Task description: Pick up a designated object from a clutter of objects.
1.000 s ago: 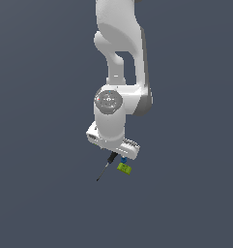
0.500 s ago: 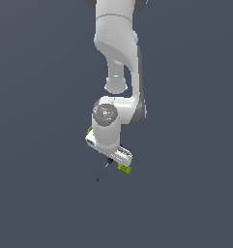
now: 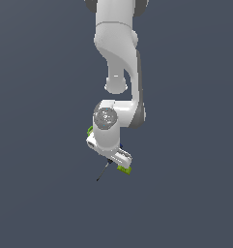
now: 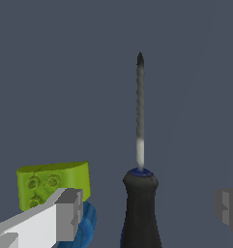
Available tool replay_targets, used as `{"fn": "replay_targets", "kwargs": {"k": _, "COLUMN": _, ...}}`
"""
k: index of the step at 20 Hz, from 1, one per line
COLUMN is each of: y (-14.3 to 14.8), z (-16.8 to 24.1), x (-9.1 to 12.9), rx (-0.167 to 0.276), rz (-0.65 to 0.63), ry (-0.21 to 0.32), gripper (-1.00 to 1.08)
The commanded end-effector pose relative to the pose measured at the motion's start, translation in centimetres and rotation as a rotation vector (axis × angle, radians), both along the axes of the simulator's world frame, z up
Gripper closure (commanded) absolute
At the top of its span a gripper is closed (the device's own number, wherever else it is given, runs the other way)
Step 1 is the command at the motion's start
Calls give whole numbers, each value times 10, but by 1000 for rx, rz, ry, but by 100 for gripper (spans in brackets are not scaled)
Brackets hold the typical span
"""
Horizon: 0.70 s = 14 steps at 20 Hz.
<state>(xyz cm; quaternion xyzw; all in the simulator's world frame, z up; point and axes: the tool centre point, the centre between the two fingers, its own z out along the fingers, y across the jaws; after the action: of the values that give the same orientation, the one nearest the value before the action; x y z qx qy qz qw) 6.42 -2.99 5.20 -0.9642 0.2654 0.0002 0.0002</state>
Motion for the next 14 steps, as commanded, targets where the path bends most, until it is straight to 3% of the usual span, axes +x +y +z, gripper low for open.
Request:
{"fn": "replay_targets", "kwargs": {"k": 1, "y": 0, "z": -12, "x": -1, "rx": 0, "rz": -1, "ry": 1, "gripper": -92}}
{"fn": "replay_targets", "kwargs": {"k": 10, "y": 0, "z": -37, "x": 0, "rx": 0, "rz": -3, "ry": 0, "gripper": -92}}
{"fn": "replay_targets", "kwargs": {"k": 11, "y": 0, "z": -37, "x": 0, "rx": 0, "rz": -3, "ry": 0, "gripper": 108}}
{"fn": "replay_targets", "kwargs": {"k": 14, "y": 0, "z": -37, "x": 0, "rx": 0, "rz": -3, "ry": 0, "gripper": 108}}
